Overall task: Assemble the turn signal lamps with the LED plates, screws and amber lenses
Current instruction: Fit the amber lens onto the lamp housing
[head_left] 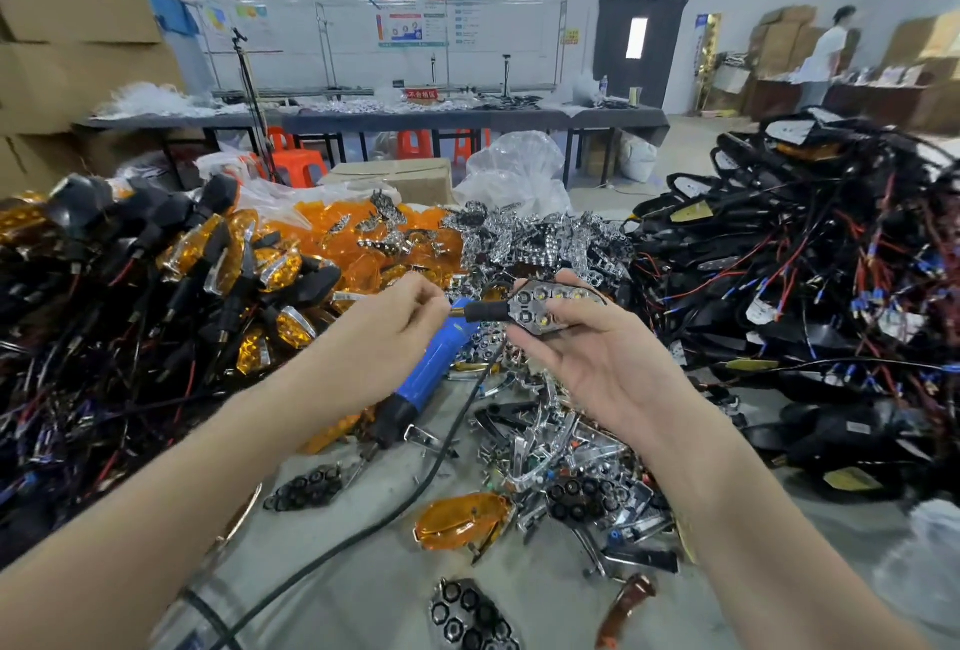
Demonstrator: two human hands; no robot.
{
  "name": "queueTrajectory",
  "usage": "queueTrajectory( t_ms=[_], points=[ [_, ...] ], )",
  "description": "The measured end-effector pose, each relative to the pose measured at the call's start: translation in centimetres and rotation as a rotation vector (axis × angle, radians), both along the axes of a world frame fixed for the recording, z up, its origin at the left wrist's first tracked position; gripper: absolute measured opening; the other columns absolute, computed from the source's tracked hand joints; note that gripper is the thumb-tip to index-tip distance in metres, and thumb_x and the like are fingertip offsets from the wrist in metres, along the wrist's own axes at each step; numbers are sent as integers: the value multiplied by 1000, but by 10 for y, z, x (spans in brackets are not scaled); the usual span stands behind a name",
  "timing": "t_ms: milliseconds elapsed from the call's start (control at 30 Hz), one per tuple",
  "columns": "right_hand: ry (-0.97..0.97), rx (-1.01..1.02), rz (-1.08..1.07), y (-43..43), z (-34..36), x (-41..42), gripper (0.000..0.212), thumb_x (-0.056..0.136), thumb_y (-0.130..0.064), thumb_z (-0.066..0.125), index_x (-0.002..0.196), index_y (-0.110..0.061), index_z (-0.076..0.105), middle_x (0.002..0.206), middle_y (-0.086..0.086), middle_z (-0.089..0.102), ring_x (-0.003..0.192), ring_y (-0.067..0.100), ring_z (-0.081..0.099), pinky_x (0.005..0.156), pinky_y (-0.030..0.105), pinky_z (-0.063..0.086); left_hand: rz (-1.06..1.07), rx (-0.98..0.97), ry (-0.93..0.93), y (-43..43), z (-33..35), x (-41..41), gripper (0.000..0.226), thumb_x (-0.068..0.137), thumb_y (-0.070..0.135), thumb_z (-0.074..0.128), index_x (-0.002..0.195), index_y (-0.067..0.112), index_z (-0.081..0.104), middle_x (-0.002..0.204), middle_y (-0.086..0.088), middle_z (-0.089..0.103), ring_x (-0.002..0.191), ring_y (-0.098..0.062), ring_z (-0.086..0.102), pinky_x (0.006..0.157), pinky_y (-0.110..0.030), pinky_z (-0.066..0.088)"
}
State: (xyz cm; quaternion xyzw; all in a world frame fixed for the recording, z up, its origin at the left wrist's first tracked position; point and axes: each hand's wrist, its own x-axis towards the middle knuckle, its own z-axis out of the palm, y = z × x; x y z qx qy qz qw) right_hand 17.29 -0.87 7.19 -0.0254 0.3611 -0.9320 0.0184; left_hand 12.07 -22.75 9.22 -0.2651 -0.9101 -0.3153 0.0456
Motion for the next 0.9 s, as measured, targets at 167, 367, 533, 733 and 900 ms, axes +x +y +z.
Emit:
queueTrajectory(
  t_ms=[167, 367, 533, 733, 900],
  points=[
    [-46, -111, -44, 0, 7, 2, 53, 76, 10, 65, 125, -9, 58, 101, 23, 72, 93, 37, 75, 70, 36, 64, -25, -241, 656, 0, 3, 10, 24, 100, 36, 39, 115, 20, 51, 71, 8, 60, 51, -15, 60, 41, -34, 51],
    [-3, -104, -7, -1, -2, 3, 46, 76, 7, 66, 117, -11, 57, 101, 21, 75, 92, 32, 76, 81, 39, 64, -13, -399, 869, -5, -1, 14, 32, 109, 26, 34, 105, 11, 63, 87, 1, 60, 54, -15, 54, 34, -30, 39],
    [40, -25, 29, -19, -9, -3, 39, 78, 7, 65, 110, -15, 59, 123, 25, 69, 97, 33, 74, 87, 41, 62, 116, -11, 376, -11, -9, 11, 11, 100, 21, 53, 93, 27, 59, 74, 10, 61, 53, -10, 53, 47, -33, 44],
    [104, 7, 103, -55, -12, -13, 35, 79, 8, 63, 104, -16, 60, 122, 21, 71, 98, 32, 74, 86, 43, 62, 237, 130, -139, -45, 9, 4, 19, 97, 18, 59, 81, 23, 68, 72, -3, 64, 48, -5, 47, 48, -24, 40],
    [130, 66, 129, -82, -16, -20, 35, 80, 8, 64, 107, -14, 61, 122, 24, 71, 102, 35, 74, 86, 45, 62, 379, 82, -502, -66, 24, -2, 19, 100, 10, 54, 84, 15, 63, 75, -9, 52, 46, -13, 34, 40, -20, 25]
  ],
)
